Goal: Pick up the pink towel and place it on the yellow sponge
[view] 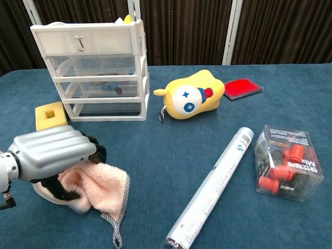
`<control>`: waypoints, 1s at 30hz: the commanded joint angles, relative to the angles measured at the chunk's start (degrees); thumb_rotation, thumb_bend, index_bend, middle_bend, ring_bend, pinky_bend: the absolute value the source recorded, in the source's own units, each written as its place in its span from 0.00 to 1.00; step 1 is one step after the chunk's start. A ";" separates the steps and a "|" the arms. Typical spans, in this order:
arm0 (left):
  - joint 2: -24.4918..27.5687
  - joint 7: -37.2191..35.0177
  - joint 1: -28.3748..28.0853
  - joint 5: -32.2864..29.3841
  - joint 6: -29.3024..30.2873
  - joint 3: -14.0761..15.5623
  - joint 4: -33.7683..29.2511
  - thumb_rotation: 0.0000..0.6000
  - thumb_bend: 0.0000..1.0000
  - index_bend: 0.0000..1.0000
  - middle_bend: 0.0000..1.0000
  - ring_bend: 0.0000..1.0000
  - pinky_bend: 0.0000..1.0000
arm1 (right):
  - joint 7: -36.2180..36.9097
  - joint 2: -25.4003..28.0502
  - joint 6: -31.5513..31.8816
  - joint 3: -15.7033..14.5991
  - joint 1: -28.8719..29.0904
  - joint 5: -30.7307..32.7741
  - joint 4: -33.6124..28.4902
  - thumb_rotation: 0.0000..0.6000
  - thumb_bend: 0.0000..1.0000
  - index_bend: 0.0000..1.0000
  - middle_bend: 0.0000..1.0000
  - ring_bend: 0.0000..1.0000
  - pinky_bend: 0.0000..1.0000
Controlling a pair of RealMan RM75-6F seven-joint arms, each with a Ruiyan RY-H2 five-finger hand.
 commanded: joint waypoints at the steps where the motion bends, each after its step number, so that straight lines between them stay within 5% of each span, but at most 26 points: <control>1: -1.67 -5.39 1.88 6.78 5.47 0.09 2.01 1.00 0.60 0.89 0.67 0.59 0.55 | 0.12 0.05 -0.01 0.00 -0.03 0.03 0.00 1.00 0.01 0.00 0.00 0.00 0.00; 10: -1.67 -12.49 6.38 7.40 14.71 -3.02 2.11 1.00 0.65 0.98 0.77 0.68 0.63 | -0.08 0.06 -0.10 -0.01 -0.01 -0.01 -0.15 1.00 0.01 0.00 0.00 0.00 0.00; 22: 0.54 -18.58 13.43 3.95 31.77 -13.03 -11.62 1.00 0.66 1.00 0.82 0.72 0.68 | -0.13 0.07 -0.48 -0.02 0.16 0.00 -0.28 1.00 0.01 0.00 0.00 0.00 0.00; 30: -2.29 -24.50 16.95 -6.55 34.89 -17.29 -12.89 1.00 0.68 1.00 0.83 0.74 0.73 | -0.23 0.06 -0.40 -0.04 0.11 -0.05 -0.51 1.00 0.01 0.00 0.00 0.00 0.00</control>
